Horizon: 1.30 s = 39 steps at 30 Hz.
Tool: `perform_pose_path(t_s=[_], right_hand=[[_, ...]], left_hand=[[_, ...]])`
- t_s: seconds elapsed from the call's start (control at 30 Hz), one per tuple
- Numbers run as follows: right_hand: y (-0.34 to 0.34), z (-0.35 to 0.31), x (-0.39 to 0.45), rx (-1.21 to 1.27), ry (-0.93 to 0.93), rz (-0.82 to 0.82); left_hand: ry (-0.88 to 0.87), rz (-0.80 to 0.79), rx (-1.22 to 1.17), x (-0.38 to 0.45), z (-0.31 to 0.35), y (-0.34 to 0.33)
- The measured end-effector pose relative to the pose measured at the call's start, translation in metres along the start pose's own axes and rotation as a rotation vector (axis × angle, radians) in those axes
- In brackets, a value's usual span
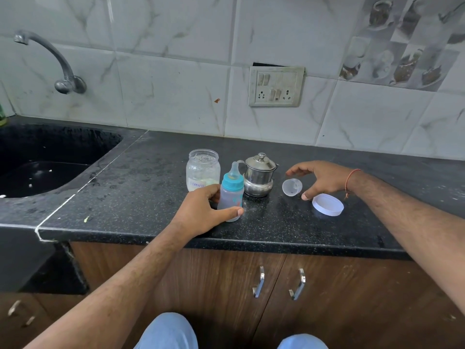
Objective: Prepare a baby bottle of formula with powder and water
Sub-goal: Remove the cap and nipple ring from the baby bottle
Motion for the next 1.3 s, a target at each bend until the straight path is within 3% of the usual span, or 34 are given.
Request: perform_pose_path(t_s=[0.33, 0.4, 0.5, 0.57, 0.67, 0.73, 0.8, 1.3], right_hand=[[0.004, -0.011, -0.001, -0.018, 0.005, 0.004], [0.013, -0.023, -0.005, 0.001, 0.070, 0.122], [0.036, -0.057, -0.015, 0.163, 0.246, 0.467], [0.046, -0.093, -0.016, 0.183, 0.350, 0.563], [0.033, -0.147, 0.000, 0.045, 0.309, 0.333], [0.014, -0.170, 0.014, -0.145, 0.220, 0.110], [-0.001, -0.183, 0.029, -0.323, 0.181, -0.008], [-0.001, -0.217, 0.061, -0.473, 0.247, -0.130]], left_hand=[[-0.003, 0.000, -0.011, -0.001, 0.002, 0.001], [-0.006, 0.000, -0.013, -0.001, 0.003, 0.001], [-0.013, -0.004, -0.013, -0.001, 0.003, 0.000], [-0.006, -0.007, -0.011, -0.001, 0.003, 0.000], [0.009, -0.005, -0.020, -0.002, 0.002, 0.001], [0.018, 0.000, -0.014, -0.003, 0.002, 0.001], [0.018, 0.015, -0.013, -0.004, 0.003, 0.002], [0.035, 0.025, 0.033, 0.002, -0.001, -0.001]])
Point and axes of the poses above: each hand's wrist, its own x-axis towards the middle knuckle, its own y-axis out of the back of the hand, z = x × y, the point moved 6 cm from there along x, towards the middle knuckle, and after that the axes turned 10 degrees about y, right-handed, at the moved point
